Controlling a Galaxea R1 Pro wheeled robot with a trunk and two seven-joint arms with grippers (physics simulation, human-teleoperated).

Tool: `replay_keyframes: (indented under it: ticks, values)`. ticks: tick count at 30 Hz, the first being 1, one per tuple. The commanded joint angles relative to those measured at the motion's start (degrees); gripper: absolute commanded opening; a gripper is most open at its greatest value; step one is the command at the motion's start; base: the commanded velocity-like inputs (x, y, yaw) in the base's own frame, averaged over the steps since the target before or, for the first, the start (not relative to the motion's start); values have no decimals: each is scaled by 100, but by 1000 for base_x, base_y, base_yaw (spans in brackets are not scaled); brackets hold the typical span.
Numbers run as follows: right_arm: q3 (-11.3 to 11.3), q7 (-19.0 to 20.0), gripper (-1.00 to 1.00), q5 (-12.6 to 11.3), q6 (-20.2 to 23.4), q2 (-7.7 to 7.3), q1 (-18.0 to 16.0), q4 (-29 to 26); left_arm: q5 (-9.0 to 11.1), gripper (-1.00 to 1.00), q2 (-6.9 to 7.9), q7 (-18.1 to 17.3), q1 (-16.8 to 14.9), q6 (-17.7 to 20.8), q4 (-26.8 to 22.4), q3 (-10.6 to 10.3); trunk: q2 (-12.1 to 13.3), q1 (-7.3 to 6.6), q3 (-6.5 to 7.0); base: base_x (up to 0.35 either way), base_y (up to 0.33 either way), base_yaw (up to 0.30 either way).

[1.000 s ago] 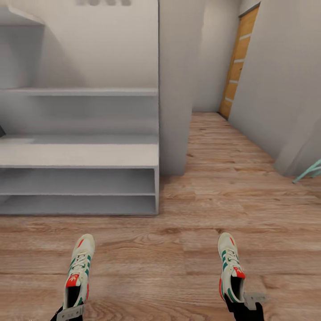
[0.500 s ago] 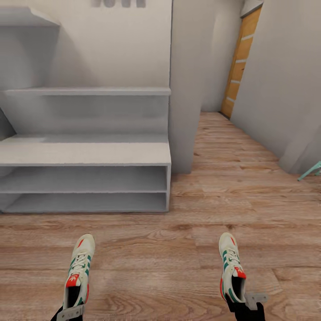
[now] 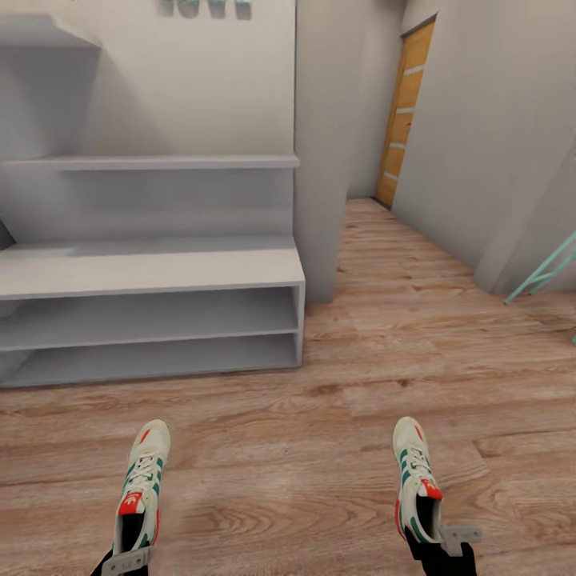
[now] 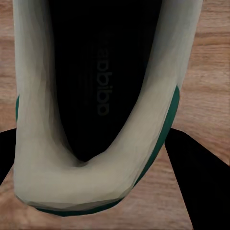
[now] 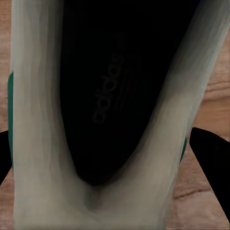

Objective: Pick up the two gym shoes and the two sandals from the corridor floor and place them onto the hallstand (shoe rack) in the corridor, making sure they are on the rack and not on the floor. Arrange them so the two gym shoes are next to each other and the two sandals are next to each other.

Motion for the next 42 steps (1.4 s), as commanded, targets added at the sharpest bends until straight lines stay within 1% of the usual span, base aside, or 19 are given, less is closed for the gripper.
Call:
replay_keyframes:
  ticks: [1, 11, 19, 25, 26, 27, 28, 29, 30, 31, 33, 34, 35, 36, 38, 39, 40, 41, 42]
  values:
    - [-51, 18, -100, 54, -21, -1, -4, 4, -57, -100, -5, -26, -4, -22, 6, 48, -2, -3, -4, -175, 268, -19]
    - [-51, 18, -100, 54, -21, -10, -4, -1, -55, -100, -5, -21, -6, -22, 6, 48, -2, -3, -4, -113, 286, -5]
    - [-51, 18, -100, 58, -21, -14, -4, 3, -51, -100, 10, -17, -5, -19, 6, 48, -2, -3, -4, 57, 306, 0]
    - [-56, -22, -100, 60, -21, -25, -4, -1, -66, -100, -9, -26, -38, 56, -72, 42, -2, -3, -4, 24, 49, 0]
    - [-59, -400, -100, 60, -15, -30, -4, 0, -83, -100, -36, -26, -181, 485, -113, 6, -2, -3, -4, 1, 2, 0]
    - [-58, -601, -100, 61, -11, -29, -4, 3, -94, -100, -64, -29, -373, 910, -213, -7, -2, -3, -4, 1, 1, 0]
    - [-56, -672, -100, 62, -9, -28, -4, 4, -97, -100, -74, -30, -475, 1110, -254, -14, -2, -3, -4, 1, 1, 0]
    - [-55, -775, -100, 62, -7, -26, -4, 5, -106, -100, -87, -32, -675, 1487, -314, -25, -2, -3, -4, 0, 0, 0]
    - [-54, -811, -100, 62, -7, -25, -4, 5, -116, -100, -92, -32, -773, 1666, -338, -32, -2, -3, -4, 0, 0, 0]
    - [-53, -861, -100, 63, -5, -24, -4, 6, -154, -100, -98, -33, -972, 2004, -374, -61, -2, -3, -4, 0, 0, 0]
    - [-49, -886, -100, 65, -5, -24, -4, 6, -203, -100, -103, -30, -1171, 2306, -403, -111, -2, -3, -4, 0, 0, 0]
    - [-47, -902, -100, 67, -4, -23, -4, 7, -259, -100, -107, -29, -1364, 2572, -423, -178, -2, -3, -4, 0, 0, 0]
    - [-46, -908, -100, 68, -4, -23, -4, 7, -291, -100, -111, -28, -1461, 2692, -431, -216, -2, -3, -4, 0, 0, 0]
    - [-45, -921, -100, 68, -4, -23, -4, 7, -356, -100, -122, -24, -1644, 2904, -441, -297, -2, -3, -4, 0, 0, 0]
    - [-46, -934, -100, 66, -4, -23, -4, 7, -417, -100, -136, -18, -1818, 3092, -448, -378, -2, -3, -4, 0, 0, 0]
    - [-48, -943, -100, 65, -4, -26, -4, 7, -467, -100, -150, 10, -1980, 3270, -452, -449, -2, -3, -4, 0, 0, 0]
    - [-48, -946, -100, 65, -4, -27, -4, 7, -484, -100, -156, 36, -2056, 3357, -453, -480, -2, -3, -4, 0, 0, 0]
    - [-49, -950, -100, 64, -4, -29, -4, 4, -509, -100, -165, 120, -2197, 3526, -456, -524, -2, -3, -4, 0, 0, 0]
    - [-50, -952, -100, 64, -4, -29, -4, 3, -517, -100, -170, 177, -2263, 3607, -456, -540, -2, -3, -4, 0, 0, 0]
